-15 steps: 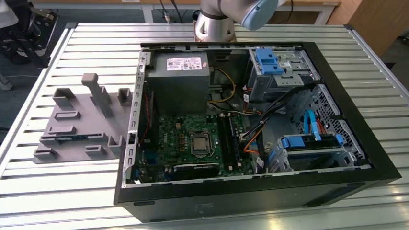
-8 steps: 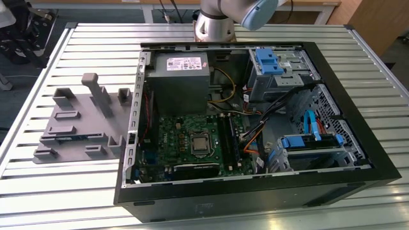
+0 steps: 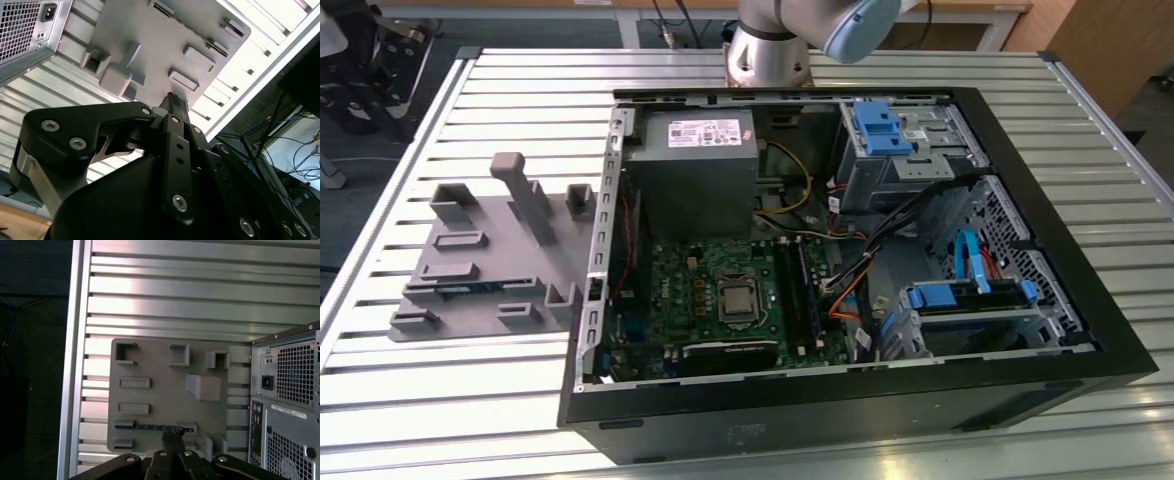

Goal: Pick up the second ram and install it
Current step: 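Reach for the second ram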

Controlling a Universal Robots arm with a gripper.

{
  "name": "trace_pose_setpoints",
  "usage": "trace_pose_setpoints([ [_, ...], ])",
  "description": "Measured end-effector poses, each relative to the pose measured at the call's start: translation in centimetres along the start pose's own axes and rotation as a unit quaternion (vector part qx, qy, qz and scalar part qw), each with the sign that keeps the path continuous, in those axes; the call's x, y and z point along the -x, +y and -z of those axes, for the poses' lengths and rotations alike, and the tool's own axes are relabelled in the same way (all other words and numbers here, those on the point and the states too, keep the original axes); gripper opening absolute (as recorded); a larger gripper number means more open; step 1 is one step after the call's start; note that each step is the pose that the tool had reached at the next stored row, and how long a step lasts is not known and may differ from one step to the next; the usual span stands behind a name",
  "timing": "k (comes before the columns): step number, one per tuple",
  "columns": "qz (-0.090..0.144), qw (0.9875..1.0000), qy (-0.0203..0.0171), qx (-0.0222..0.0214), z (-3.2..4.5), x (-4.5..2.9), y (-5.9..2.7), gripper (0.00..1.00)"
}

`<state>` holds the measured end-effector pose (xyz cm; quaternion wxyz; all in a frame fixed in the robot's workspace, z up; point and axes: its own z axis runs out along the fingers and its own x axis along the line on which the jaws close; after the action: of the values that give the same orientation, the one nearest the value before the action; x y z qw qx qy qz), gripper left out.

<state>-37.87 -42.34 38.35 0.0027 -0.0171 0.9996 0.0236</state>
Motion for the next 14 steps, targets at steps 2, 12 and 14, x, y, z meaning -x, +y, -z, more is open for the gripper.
trace_pose_setpoints([
  [2, 0.000, 1.0000, 0.0000, 0.0000, 0.00, -0.07, -0.05, 0.11],
  [12, 0.000, 1.0000, 0.0000, 0.0000, 0.01, -1.51, -0.07, 0.11],
  [14, 0.000, 1.0000, 0.0000, 0.0000, 0.01, -1.75, -0.06, 0.11],
])
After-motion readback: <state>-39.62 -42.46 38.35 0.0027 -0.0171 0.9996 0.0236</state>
